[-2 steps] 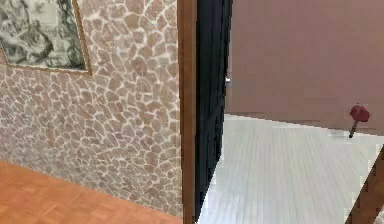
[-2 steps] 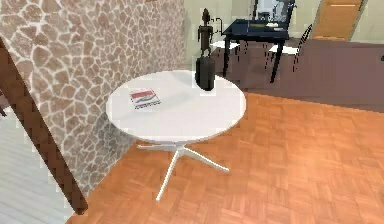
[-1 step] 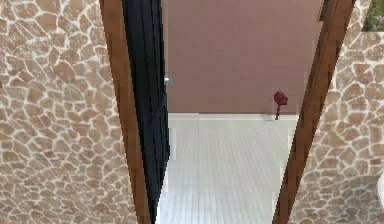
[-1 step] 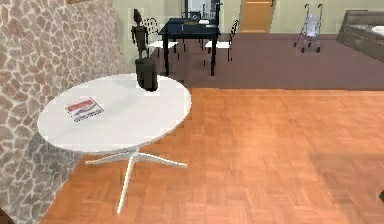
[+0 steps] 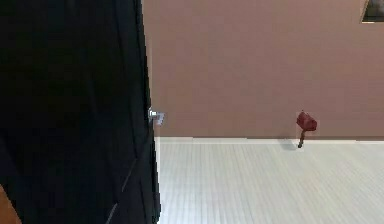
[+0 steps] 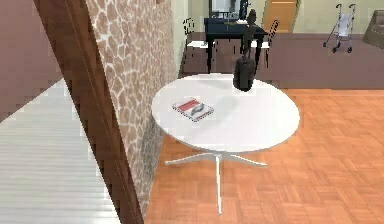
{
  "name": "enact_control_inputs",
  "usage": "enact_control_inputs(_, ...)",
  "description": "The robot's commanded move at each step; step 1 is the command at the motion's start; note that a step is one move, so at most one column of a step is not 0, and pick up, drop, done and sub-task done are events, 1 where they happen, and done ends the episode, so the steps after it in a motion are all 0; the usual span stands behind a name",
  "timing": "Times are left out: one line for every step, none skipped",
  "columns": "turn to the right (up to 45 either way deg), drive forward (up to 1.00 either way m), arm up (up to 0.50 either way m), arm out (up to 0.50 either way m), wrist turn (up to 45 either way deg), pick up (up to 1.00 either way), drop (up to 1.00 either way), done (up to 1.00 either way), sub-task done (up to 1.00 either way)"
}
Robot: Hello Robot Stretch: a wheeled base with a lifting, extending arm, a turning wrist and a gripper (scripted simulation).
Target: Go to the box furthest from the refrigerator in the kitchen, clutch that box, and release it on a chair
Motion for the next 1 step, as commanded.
enact_control_inputs(3.0,0.00,0.00,0.00,0.0,0.00,0.00,0.00,0.00)
